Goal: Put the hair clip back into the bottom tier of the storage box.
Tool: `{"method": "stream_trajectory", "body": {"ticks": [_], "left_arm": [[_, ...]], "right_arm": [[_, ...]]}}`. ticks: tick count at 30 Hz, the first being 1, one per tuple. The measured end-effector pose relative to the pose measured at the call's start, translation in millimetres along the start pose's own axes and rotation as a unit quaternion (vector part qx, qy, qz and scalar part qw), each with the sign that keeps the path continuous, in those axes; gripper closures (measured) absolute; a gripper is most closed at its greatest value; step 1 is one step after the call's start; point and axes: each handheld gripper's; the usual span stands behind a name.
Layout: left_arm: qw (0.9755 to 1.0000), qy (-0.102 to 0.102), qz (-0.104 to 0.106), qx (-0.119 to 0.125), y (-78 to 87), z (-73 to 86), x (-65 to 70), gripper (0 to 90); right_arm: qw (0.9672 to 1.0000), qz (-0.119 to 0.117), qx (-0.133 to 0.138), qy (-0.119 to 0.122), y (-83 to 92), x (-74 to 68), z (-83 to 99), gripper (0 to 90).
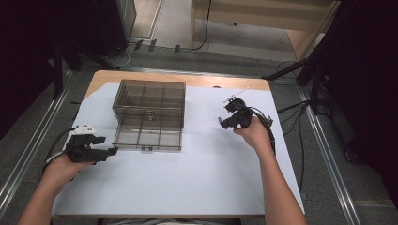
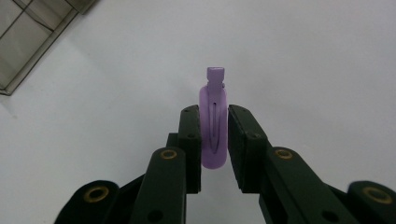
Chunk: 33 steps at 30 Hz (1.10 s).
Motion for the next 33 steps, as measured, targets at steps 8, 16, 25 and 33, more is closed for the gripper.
{"method": "stream_trajectory", "body": {"ticks": [8,16,25,33], "left_arm": [[1.0000,0.000,0.000,0.001,-0.2,-1.0,-0.5,29.8],[1.0000,-0.002,0.002,0.001,-0.9,-1.9,-0.8,29.8],[1.0000,-0.003,0.002,0.000,-2.3,-3.3,-0.6,29.8],[1.0000,-0.006,0.004,-0.002,-3.9,-4.4,-0.4,29.8]], "right_arm": [[0.9998,-0.011,0.014,0.011,4.1,-9.3,-2.0,77.1],[0.9993,-0.017,0.026,0.022,7.4,-17.9,-4.3,77.1],[0.9986,-0.022,0.035,0.032,9.4,-28.6,-6.8,77.1],[0.9982,-0.025,0.040,0.038,10.4,-37.7,-9.4,77.1]]}}
Point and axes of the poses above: each handheld gripper's, and its own axes: y roughly backward along the jaws, z roughly out of its underside, x roughly to its right, and after that the axes turned 12 degrees about z, right-handed
